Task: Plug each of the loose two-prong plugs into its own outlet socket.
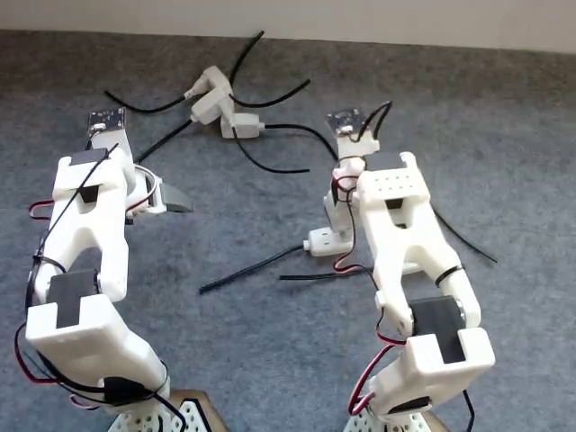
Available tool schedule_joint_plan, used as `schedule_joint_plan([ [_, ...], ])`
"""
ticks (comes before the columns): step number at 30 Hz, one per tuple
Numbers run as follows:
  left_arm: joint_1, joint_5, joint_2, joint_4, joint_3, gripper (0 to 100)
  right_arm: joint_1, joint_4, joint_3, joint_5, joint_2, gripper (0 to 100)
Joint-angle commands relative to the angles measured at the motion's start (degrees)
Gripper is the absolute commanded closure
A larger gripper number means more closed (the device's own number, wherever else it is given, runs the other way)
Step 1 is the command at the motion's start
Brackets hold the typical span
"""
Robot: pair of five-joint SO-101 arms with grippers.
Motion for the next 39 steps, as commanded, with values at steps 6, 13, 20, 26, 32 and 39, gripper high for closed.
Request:
schedule_joint_plan([
  [6,-0.5,0.4,-3.1,-0.6,-0.2,60,0.0,-2.2,2.1,-0.4,-0.7,99.1],
  [13,-0.5,0.4,-3.0,-0.6,-0.1,60,1.2,-8.0,6.6,-0.4,6.0,99.1],
  [20,-0.5,0.4,-2.9,-0.6,-0.1,60,1.3,-0.8,-0.1,-7.0,3.6,89.1],
  [26,-0.5,0.4,-2.9,-0.6,-0.1,60,-0.2,7.9,-8.6,-6.6,1.5,74.8],
  [32,-0.5,0.4,-2.9,-0.6,-0.1,60,-2.1,12.0,-15.0,8.5,1.5,74.4],
  [39,-0.5,0.4,-2.9,-0.6,-0.1,60,-5.1,13.5,-12.0,33.7,1.6,74.3],
])
